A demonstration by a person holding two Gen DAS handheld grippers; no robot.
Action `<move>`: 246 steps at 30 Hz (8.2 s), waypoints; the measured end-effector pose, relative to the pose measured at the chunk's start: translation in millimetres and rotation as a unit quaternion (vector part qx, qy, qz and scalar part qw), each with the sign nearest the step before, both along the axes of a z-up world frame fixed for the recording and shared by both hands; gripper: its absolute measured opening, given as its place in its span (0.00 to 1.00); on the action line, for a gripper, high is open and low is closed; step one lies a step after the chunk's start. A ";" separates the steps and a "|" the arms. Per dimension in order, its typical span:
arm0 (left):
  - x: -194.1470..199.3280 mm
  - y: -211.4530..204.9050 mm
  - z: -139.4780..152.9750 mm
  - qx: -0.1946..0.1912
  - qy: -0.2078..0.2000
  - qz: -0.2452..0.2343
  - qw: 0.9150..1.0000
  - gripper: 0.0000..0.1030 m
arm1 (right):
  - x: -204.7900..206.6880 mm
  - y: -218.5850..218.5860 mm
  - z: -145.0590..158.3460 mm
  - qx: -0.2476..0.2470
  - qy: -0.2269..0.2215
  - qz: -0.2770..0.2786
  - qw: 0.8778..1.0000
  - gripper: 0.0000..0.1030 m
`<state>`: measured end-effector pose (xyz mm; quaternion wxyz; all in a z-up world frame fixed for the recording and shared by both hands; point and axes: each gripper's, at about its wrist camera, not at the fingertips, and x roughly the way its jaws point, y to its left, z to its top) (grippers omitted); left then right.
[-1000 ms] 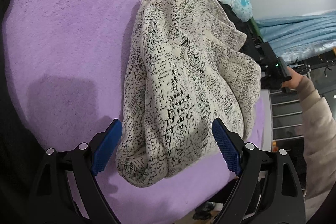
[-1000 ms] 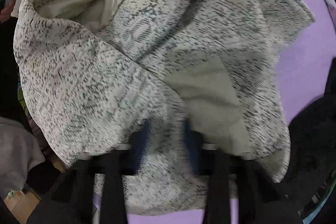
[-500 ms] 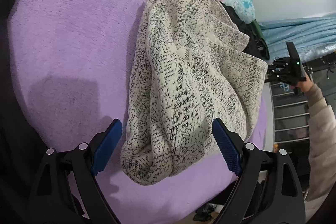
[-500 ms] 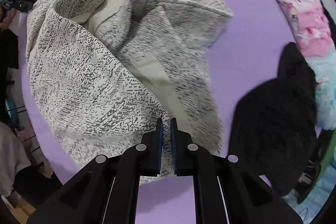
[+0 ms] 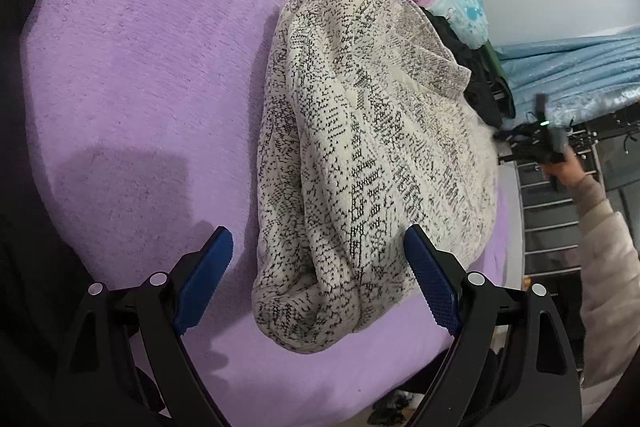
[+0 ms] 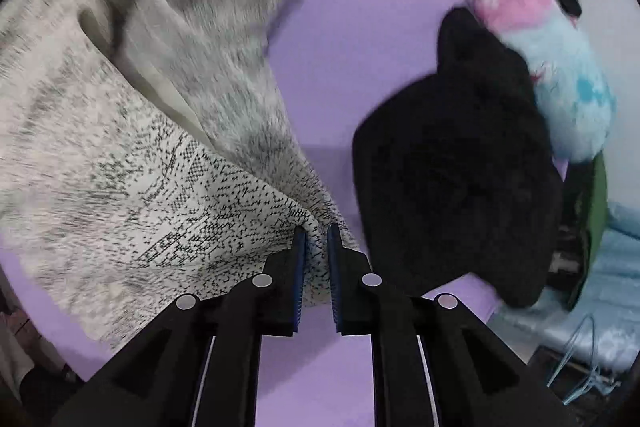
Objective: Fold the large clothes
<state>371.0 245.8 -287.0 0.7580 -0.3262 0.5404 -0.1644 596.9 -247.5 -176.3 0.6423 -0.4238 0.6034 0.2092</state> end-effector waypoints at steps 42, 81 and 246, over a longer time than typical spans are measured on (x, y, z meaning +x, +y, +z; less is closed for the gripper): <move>-13.0 0.8 -19.5 -0.046 -0.011 -0.045 0.998 0.81 | -239.7 -138.2 -41.8 0.521 -0.062 -0.329 0.785 0.91; -17.3 0.7 -14.1 -0.073 -0.033 -0.028 0.996 0.39 | -261.5 -136.2 -73.2 0.571 -0.076 -0.330 0.748 0.24; -2.1 -32.7 -42.5 -0.112 -0.006 0.061 0.992 0.89 | -246.5 67.5 -39.0 0.432 -0.201 -0.217 0.852 0.94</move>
